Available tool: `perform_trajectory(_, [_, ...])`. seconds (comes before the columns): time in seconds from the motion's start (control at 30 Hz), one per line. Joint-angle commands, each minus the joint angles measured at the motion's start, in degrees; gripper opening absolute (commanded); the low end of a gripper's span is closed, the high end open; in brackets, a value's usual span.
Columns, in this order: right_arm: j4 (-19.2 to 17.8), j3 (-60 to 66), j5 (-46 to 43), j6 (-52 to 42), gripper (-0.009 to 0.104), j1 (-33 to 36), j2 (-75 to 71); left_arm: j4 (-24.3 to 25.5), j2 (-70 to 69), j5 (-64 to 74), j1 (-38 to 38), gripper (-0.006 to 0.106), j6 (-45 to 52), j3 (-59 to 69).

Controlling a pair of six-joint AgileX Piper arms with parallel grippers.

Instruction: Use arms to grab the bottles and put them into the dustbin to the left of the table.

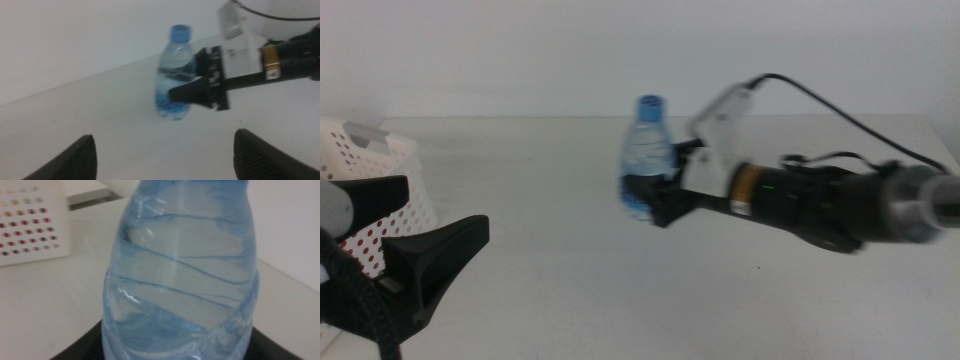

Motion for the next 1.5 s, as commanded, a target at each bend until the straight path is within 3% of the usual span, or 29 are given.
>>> perform_trajectory(0.0, [-1.75, -6.88, -3.47, 2.86, 0.0, 2.38, -0.37, -0.26, 0.16, -4.24, -0.21, 0.09, -0.6, -1.64])
perform_trajectory(0.13, [-4.64, -14.36, -2.03, 5.29, 0.0, 5.55, 4.67, -0.26, 0.16, -4.24, -0.21, 0.09, -0.6, -1.64])
perform_trajectory(0.47, [-5.58, -19.63, -2.24, 6.0, 0.0, 10.35, 11.99, -0.26, 0.16, -4.24, -0.21, 0.09, -0.6, -1.64])
perform_trajectory(0.57, [-6.41, -19.63, -1.74, 5.85, 0.006, 10.59, 12.37, -0.26, 0.16, -4.24, -0.21, 0.09, -0.6, -1.64])
perform_trajectory(0.67, [-7.2, -19.63, -0.96, 5.93, 0.02, 10.59, 12.37, -0.26, 0.16, -4.24, -0.21, 0.09, -0.6, -1.64])
perform_trajectory(0.73, [-7.25, -19.63, -0.45, 6.09, 0.035, 10.59, 12.37, -0.26, 0.16, -4.24, -0.21, 0.09, -0.6, -1.64])
perform_trajectory(0.8, [-7.47, -18.93, -0.13, 6.09, 0.069, 10.47, 12.12, -0.26, 0.16, -4.24, -0.21, 0.09, -0.6, -1.64])
perform_trajectory(0.87, [-7.65, -17.68, -0.06, 6.77, 0.082, 9.95, 11.26, -0.26, 0.16, -4.29, -0.21, 0.09, -0.6, -1.64])
perform_trajectory(0.93, [-7.55, -15.26, -0.06, 7.64, 0.087, 9.25, 9.17, -0.26, 0.16, -4.24, -0.21, 0.09, -0.6, -1.64])
perform_trajectory(1.23, [-7.61, 3.55, 0.4, 7.97, 0.079, 4.64, -10.45, -0.26, 0.16, -4.22, -0.21, 0.09, -0.6, -1.64])
perform_trajectory(1.4, [-7.8, 10.31, 9.07, 11.0, 0.075, 4.25, -25.62, -0.26, 0.16, -4.22, -0.21, 0.09, -0.6, -1.64])
perform_trajectory(1.47, [-9.8, 12.34, 14.26, 14.3, 0.075, 4.25, -31.88, -0.26, 0.16, -4.22, -0.21, 0.09, -0.6, -1.64])
